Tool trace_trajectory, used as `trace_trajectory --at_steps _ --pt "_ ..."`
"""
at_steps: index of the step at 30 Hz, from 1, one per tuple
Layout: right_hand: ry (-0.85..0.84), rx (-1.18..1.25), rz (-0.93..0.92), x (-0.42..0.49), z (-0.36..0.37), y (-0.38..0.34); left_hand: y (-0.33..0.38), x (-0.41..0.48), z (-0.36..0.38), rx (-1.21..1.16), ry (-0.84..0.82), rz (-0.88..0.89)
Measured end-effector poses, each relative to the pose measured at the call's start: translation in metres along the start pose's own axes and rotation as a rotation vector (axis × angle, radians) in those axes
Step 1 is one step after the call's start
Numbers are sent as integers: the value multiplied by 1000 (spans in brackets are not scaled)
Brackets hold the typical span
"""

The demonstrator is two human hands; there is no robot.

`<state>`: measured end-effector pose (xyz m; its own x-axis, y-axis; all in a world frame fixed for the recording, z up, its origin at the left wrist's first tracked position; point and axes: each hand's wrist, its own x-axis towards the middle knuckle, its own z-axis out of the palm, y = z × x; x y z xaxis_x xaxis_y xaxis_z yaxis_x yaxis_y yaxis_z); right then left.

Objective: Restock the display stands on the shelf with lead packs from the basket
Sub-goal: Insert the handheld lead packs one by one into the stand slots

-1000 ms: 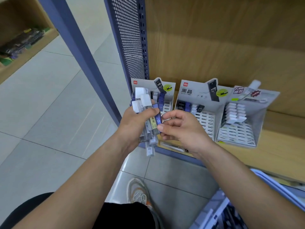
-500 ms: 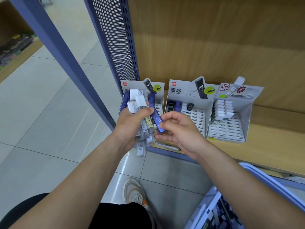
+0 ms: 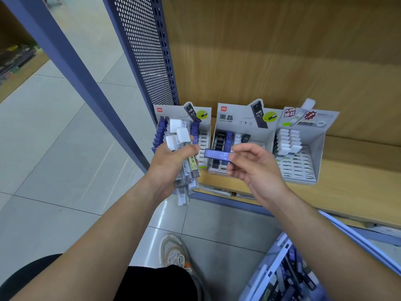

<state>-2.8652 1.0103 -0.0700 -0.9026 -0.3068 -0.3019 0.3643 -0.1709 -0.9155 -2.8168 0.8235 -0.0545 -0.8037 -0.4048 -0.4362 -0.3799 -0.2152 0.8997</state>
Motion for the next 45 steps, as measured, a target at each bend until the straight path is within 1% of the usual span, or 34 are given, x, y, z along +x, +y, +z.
trace_trajectory --at_steps 2,4,6,9,12,15,19,23,28,40,45 --pt "94 -100 -56 7 -13 1 -3 0 0 28 9 2" --pt "174 -285 -117 18 -28 3 -6 1 -1 75 15 6" --pt "211 -484 -181 33 -43 8 -11 0 -2 120 8 11" --pt "190 -714 -224 57 -57 18 -15 -1 -5 166 -8 26" --pt "119 -833 -220 76 -55 29 -18 0 -8 170 -17 32" --pt "56 -885 -211 85 -49 38 -18 2 -8 172 -30 43" --pt "42 -904 -238 89 -49 50 -20 3 -8 181 -48 49" --pt "-14 -924 -245 86 -49 58 -21 3 -9 185 -48 40" --pt "25 -931 -263 86 -46 63 -19 2 -8 173 -47 31" --pt "-43 -987 -361 78 -44 63 -15 0 -9 173 -36 34" --pt "-2 -977 -318 82 -47 64 -15 0 -9 173 -38 37"
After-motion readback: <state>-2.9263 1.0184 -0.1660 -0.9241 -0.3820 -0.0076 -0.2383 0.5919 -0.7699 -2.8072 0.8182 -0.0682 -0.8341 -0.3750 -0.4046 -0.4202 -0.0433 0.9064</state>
